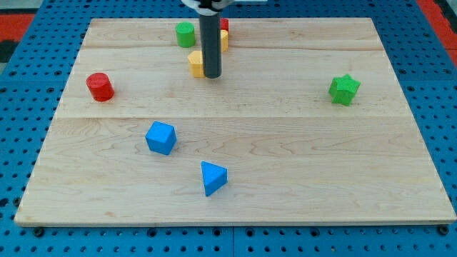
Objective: Push the green star slightly towards the top left of the board
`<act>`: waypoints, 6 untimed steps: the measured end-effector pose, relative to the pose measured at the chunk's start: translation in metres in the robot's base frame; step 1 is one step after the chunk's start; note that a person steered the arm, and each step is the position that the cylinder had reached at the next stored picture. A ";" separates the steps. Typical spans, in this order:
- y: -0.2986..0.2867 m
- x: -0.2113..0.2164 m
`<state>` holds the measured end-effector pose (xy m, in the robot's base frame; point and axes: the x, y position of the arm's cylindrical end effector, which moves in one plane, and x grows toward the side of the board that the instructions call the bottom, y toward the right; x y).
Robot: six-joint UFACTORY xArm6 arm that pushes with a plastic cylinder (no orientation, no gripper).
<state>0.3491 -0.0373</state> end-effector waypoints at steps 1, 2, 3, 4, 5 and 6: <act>0.025 0.029; -0.032 0.003; -0.029 -0.028; -0.012 -0.063; 0.013 -0.035; 0.103 -0.053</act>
<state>0.2962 0.0661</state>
